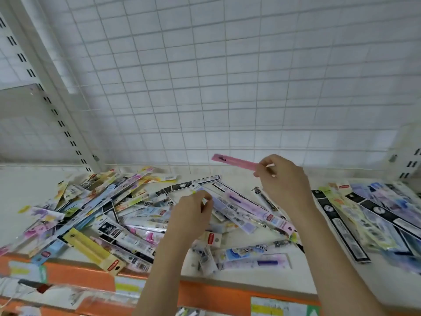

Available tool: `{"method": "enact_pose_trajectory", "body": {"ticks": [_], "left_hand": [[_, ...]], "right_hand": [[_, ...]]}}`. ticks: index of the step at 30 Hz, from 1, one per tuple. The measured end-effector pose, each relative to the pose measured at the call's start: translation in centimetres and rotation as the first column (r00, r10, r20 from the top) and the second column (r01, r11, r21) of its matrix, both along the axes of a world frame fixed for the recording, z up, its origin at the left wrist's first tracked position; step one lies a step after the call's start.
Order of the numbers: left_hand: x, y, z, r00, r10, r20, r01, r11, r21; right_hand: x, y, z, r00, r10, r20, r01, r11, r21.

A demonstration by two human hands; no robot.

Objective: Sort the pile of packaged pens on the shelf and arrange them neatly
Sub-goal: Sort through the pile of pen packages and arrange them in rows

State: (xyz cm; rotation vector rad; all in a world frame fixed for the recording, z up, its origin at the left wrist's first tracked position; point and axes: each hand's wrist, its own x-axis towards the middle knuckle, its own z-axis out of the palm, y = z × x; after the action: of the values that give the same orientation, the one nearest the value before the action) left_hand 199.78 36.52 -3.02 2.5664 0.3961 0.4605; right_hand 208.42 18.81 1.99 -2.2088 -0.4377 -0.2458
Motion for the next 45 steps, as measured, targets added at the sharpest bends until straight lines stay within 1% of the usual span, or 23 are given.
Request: {"method": "enact_pose_trajectory", "body": {"ticks": [3,5,8,12,15,16,18,21,23,26,29,32,34,35,37,39,40,42,45], "left_hand": [[1.7,-1.3,-0.3,0.996,-0.021,-0.088,0.023,1.0,0.017],[2.6,-2.0,-0.4,0.991,0.014,-0.131,-0.003,0.997,0.082],[3.4,-2.9,-0.5,0.975,0.124,-0.184,-0.102,0.987,0.123],[4.3,-3.9,-0.6,0.915,0.244,-0.321,-0.229,0.97,0.085],[4.7,-4.2,-0.6,0.896,0.289,-0.337,-0.288,0.956,0.054],[4.8,-4.2,-0.6,0.896,0.296,-0.332,-0.302,0.953,0.035],[4.8,-4.0,-0.6,0.895,0.315,-0.317,-0.332,0.943,-0.001],[4.4,-3.8,-0.4,0.905,0.323,-0.276,-0.348,0.936,-0.045],[4.1,-3.8,-0.1,0.916,0.311,-0.253,-0.336,0.94,-0.059],[3.4,-3.4,0.5,0.921,0.295,-0.255,-0.333,0.936,-0.118],[2.6,-2.9,1.3,0.919,0.289,-0.268,-0.353,0.906,-0.232],[1.8,-2.3,2.0,0.935,0.29,-0.204,-0.349,0.849,-0.396],[1.3,-1.9,2.5,0.947,0.288,-0.14,-0.318,0.789,-0.526],[1.1,-1.9,2.9,0.954,0.282,-0.101,-0.288,0.773,-0.566],[0.6,-1.8,3.4,0.965,0.264,-0.008,-0.221,0.792,-0.569],[0.2,-2.1,3.9,0.965,0.255,0.061,-0.182,0.82,-0.543],[0.0,-2.2,4.1,0.967,0.243,0.077,-0.162,0.82,-0.549],[-0.3,-2.4,4.3,0.963,0.248,0.101,-0.141,0.789,-0.598],[-0.6,-2.8,4.2,0.953,0.294,0.069,-0.178,0.73,-0.66]], "right_hand": [[-1.3,-1.6,-0.4,0.998,-0.055,0.025,0.054,0.997,0.048],[-1.7,-2.5,-1.1,0.993,-0.104,0.051,0.101,0.993,0.064],[-1.5,-3.9,-2.3,0.986,-0.166,0.014,0.163,0.978,0.133],[-1.4,-5.1,-3.2,0.974,-0.22,-0.055,0.227,0.957,0.183],[-1.5,-5.5,-3.5,0.985,-0.143,-0.098,0.167,0.94,0.298],[-1.5,-5.6,-3.6,0.987,-0.114,-0.109,0.143,0.94,0.309],[-1.2,-5.8,-3.7,0.989,-0.063,-0.132,0.096,0.96,0.262],[-0.7,-5.4,-3.7,0.98,0.027,-0.198,-0.007,0.995,0.099],[-0.5,-4.8,-3.9,0.975,0.068,-0.211,-0.068,0.998,0.007],[-0.4,-3.6,-4.1,0.959,0.119,-0.255,-0.145,0.986,-0.082],[-0.2,-2.7,-3.9,0.949,0.131,-0.287,-0.194,0.959,-0.204],[0.1,-2.0,-4.0,0.948,0.131,-0.291,-0.233,0.907,-0.35],[0.4,-1.5,-4.5,0.951,0.094,-0.295,-0.209,0.898,-0.388],[0.5,-1.3,-4.7,0.956,0.087,-0.282,-0.202,0.889,-0.41],[0.7,-0.9,-5.0,0.966,0.084,-0.246,-0.189,0.876,-0.444],[0.7,-0.8,-5.0,0.975,0.07,-0.211,-0.158,0.883,-0.441],[0.8,-0.8,-4.8,0.978,0.066,-0.197,-0.147,0.891,-0.43],[1.0,-1.0,-4.6,0.98,0.072,-0.184,-0.14,0.909,-0.393],[1.0,-1.8,-4.1,0.98,0.081,-0.182,-0.133,0.947,-0.292]]}}
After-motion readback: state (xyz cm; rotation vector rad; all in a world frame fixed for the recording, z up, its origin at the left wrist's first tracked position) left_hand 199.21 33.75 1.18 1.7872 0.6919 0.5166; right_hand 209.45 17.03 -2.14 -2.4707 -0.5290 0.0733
